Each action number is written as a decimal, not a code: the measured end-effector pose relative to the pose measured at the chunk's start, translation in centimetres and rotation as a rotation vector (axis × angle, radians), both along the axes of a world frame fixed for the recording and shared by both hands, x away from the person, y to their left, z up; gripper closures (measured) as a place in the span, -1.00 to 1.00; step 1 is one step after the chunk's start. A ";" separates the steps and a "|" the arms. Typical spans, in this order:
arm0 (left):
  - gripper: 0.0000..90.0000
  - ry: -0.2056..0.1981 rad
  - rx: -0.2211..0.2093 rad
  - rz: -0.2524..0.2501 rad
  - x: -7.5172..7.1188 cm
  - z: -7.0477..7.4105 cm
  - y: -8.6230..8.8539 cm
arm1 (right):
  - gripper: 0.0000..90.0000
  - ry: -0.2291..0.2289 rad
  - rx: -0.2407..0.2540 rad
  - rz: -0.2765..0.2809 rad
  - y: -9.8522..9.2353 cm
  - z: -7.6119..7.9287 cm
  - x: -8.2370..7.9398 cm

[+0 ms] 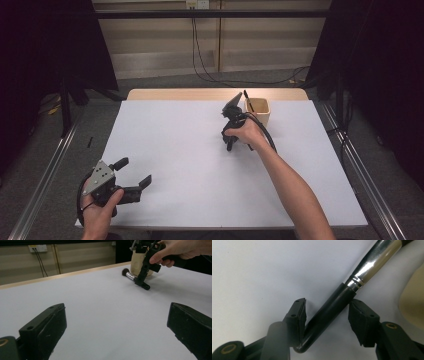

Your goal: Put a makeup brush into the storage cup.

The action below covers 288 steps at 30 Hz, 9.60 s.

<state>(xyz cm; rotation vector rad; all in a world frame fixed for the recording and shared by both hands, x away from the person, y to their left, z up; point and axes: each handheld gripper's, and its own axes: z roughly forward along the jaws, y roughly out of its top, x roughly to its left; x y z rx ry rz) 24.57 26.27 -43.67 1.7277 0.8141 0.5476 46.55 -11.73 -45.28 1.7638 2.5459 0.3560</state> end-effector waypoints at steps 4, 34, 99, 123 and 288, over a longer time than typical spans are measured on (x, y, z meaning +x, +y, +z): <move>-0.94 0.002 0.000 -0.002 0.0 0.0 0.0 | 0.19 0.001 -0.018 -0.010 0.1 0.0 0.1; -0.94 -0.003 0.017 -0.005 0.0 0.0 0.0 | 0.67 0.017 -0.052 0.018 -0.5 0.3 0.1; -0.94 0.000 0.019 0.001 0.1 -0.1 0.0 | 0.67 -0.460 0.335 0.104 -4.8 3.0 -5.9; -0.94 0.001 0.015 0.007 0.1 -0.1 -0.1 | 0.67 -0.727 0.509 0.095 -6.7 3.9 -7.1; -0.95 0.011 -0.024 0.020 0.1 -0.1 0.1 | 0.63 -0.826 0.382 -0.097 -12.9 2.5 -2.2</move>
